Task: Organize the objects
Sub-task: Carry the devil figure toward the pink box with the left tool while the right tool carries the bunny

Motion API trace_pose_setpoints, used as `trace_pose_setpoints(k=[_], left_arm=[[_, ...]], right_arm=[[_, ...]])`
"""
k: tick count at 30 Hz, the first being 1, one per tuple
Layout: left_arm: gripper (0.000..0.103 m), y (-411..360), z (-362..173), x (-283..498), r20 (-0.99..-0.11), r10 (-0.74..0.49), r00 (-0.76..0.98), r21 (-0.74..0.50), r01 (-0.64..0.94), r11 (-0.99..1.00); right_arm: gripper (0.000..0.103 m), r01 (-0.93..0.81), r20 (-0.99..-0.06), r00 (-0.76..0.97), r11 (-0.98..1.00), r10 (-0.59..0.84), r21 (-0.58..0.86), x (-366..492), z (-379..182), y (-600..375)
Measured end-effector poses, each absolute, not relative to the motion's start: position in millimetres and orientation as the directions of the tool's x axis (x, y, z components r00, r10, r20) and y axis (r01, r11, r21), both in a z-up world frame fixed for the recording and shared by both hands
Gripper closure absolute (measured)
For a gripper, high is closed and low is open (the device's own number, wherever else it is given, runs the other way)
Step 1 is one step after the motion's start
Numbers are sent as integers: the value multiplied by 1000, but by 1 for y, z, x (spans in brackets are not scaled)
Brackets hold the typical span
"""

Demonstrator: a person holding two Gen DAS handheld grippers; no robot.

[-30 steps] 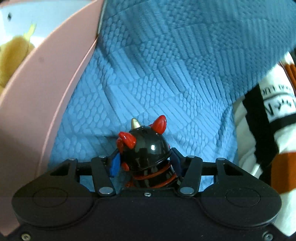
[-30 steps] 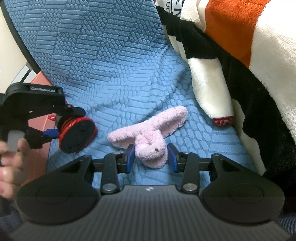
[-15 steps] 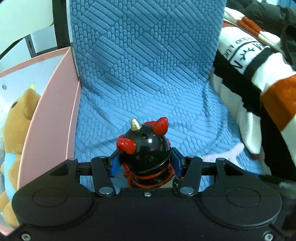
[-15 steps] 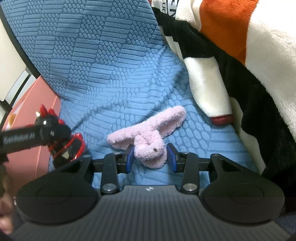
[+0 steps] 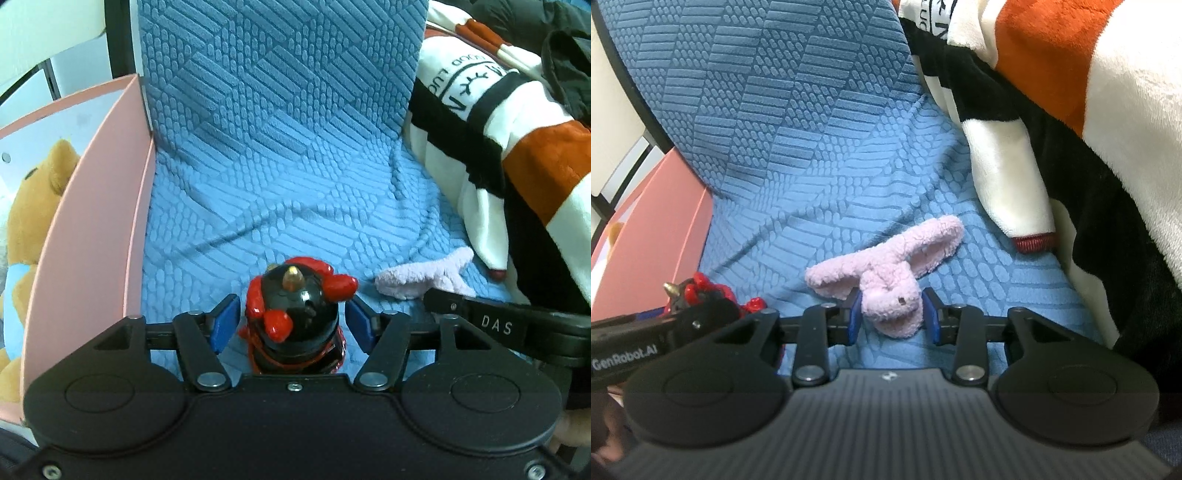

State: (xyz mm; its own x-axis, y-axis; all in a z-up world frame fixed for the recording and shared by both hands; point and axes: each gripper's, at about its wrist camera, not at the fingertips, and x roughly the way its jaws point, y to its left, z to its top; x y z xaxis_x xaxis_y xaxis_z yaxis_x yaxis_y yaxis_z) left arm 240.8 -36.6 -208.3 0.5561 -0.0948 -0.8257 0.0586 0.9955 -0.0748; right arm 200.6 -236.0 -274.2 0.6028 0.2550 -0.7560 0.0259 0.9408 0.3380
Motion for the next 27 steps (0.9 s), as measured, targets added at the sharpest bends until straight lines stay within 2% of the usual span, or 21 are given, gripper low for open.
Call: trace_pose_setpoints(k=[6,14,19,23,27], left_arm=[[40,-41,-220,240,-839,-78,539,-55,59,997],[47,-33,-225,246,-832,-105,544,-112,20,993],[48,-31,-227,248,-826,-118,552,-134,12,991],[48,-31,-226,246,-820,-117,560,-122,28,992],[48,-28,-223,243,-822,-119,557,-124,28,992]], right_arm=[[66,20,-766,600,952,232,304,199,-274,-230],[62,28,-759,607,948,235,317,200,-275,-233],[60,8,-751,620,956,225,293,201,-274,-228],[67,-24,-744,641,973,192,230,199,-272,-220],[67,-38,-751,635,979,178,200,200,-272,-216]])
